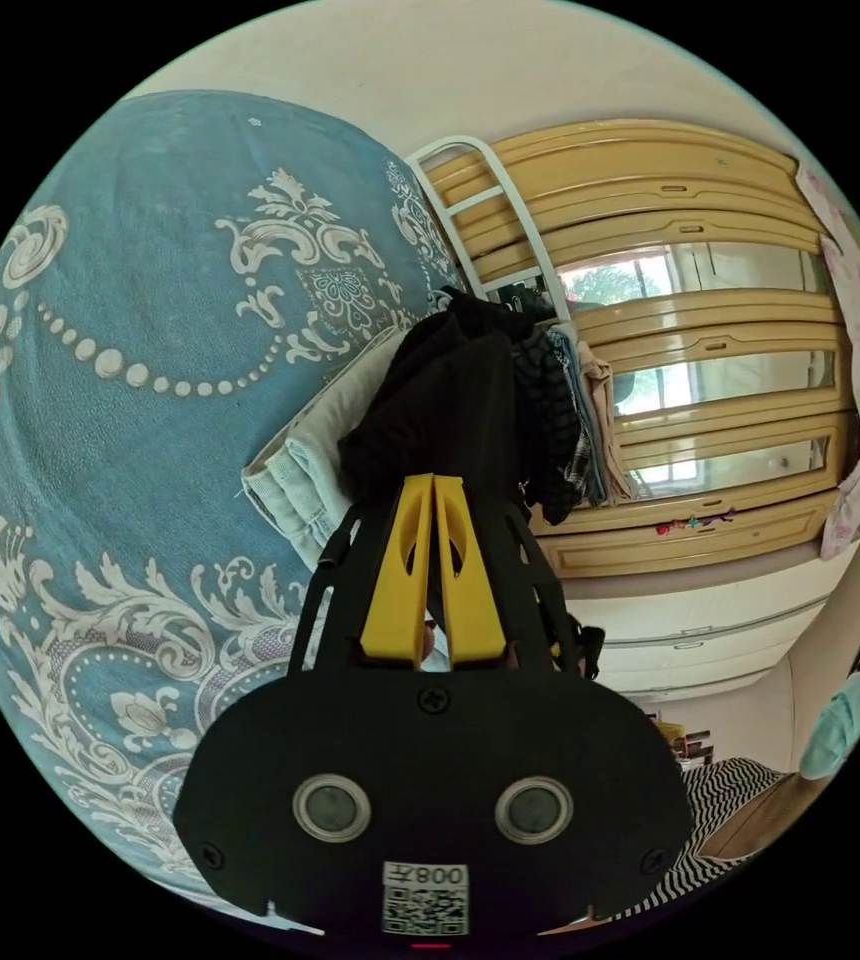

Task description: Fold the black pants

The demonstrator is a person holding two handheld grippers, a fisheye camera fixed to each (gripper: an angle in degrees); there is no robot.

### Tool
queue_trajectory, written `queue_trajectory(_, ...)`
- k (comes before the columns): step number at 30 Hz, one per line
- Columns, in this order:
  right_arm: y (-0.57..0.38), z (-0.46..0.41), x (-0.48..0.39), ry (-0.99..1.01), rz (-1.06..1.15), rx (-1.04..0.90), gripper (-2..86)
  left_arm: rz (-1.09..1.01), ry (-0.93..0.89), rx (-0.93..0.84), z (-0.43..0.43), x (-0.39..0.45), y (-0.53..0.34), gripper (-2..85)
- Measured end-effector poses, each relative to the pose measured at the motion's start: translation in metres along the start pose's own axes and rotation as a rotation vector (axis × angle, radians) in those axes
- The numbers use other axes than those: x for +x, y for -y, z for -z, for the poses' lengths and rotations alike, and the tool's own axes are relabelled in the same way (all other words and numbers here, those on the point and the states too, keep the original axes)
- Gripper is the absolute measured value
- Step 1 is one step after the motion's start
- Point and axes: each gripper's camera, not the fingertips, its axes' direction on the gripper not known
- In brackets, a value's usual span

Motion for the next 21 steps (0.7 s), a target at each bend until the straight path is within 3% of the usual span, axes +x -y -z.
queue_trajectory(5, 0.073, -0.033, -0.025, -0.312, 0.141, -0.004, 9.0, 0.007, 0.000, -0.002, -0.032, -0.014, 0.010, 0.1)
queue_trajectory(14, 0.095, -0.079, -0.045, -0.485, 0.166, -0.083, 8.6, -0.051, 0.058, -0.034, -0.080, -0.027, 0.027, 0.1)
queue_trajectory(21, 0.075, -0.060, -0.084, -0.450, 0.265, -0.083, 2.2, -0.131, 0.083, -0.035, -0.106, -0.019, 0.037, 0.1)
